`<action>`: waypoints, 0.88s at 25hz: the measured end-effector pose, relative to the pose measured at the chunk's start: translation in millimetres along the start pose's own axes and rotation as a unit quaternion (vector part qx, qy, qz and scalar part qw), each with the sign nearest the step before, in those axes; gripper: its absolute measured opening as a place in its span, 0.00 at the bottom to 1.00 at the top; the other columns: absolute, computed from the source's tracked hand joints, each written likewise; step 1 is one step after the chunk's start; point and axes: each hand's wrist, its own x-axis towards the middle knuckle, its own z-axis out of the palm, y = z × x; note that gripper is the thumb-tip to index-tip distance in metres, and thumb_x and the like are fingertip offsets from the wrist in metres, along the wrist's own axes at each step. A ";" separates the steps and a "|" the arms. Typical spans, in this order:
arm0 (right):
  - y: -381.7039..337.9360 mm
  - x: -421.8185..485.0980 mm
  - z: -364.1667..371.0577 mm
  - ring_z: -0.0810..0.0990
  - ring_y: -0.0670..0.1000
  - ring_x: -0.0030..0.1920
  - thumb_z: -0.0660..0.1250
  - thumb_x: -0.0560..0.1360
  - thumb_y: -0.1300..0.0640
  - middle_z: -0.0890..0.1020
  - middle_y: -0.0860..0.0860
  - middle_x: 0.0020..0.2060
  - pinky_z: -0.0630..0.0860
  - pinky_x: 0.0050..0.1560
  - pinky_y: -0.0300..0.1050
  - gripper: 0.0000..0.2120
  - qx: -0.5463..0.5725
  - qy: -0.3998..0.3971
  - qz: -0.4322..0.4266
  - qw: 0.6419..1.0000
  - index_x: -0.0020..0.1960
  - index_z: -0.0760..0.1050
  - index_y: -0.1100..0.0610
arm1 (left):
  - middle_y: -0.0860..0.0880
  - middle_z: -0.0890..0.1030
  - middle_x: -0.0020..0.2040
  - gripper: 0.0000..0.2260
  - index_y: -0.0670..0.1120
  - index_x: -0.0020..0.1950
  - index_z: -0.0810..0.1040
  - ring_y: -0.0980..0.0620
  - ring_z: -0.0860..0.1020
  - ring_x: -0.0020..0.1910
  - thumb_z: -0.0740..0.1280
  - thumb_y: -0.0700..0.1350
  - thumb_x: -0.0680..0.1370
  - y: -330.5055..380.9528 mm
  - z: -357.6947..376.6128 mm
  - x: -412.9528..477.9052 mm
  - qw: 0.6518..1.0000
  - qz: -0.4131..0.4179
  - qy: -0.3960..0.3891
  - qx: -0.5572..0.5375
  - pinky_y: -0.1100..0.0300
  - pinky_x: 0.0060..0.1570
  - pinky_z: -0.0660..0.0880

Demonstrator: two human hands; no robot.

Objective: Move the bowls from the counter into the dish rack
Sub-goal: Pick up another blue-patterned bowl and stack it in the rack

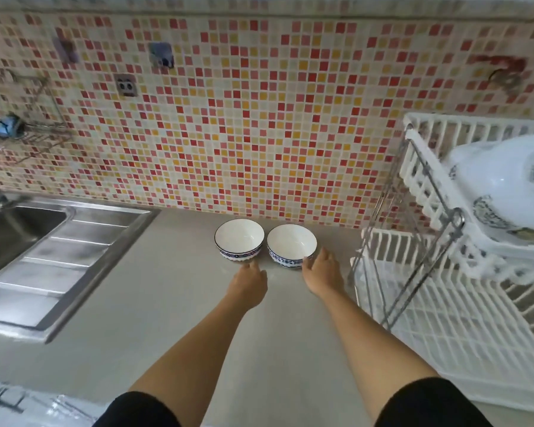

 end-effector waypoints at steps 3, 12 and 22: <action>7.5 37.8 20.3 0.70 0.61 0.65 0.59 0.78 0.51 0.72 0.62 0.64 0.68 0.62 0.52 0.23 -0.013 0.004 0.028 1.000 0.67 0.65 0.66 | 0.35 0.74 0.63 0.17 0.34 0.63 0.68 0.36 0.73 0.62 0.53 0.45 0.82 5.3 13.1 42.1 0.999 -0.015 -0.025 -0.013 0.50 0.59 0.69; 15.2 120.8 62.2 0.69 0.61 0.68 0.56 0.80 0.50 0.68 0.63 0.69 0.66 0.65 0.51 0.27 -0.014 -0.013 0.106 0.994 0.72 0.59 0.66 | 0.36 0.75 0.63 0.20 0.36 0.67 0.67 0.38 0.74 0.62 0.52 0.50 0.82 19.0 50.6 137.8 0.987 -0.091 -0.059 -0.116 0.52 0.60 0.71; 26.5 102.0 74.9 0.78 0.63 0.54 0.57 0.76 0.65 0.78 0.64 0.55 0.69 0.45 0.44 0.14 0.080 0.007 0.132 0.988 0.61 0.68 0.68 | 0.35 0.71 0.65 0.22 0.36 0.71 0.57 0.37 0.71 0.63 0.56 0.35 0.78 28.1 60.0 137.8 0.960 -0.150 -0.060 -0.229 0.53 0.57 0.70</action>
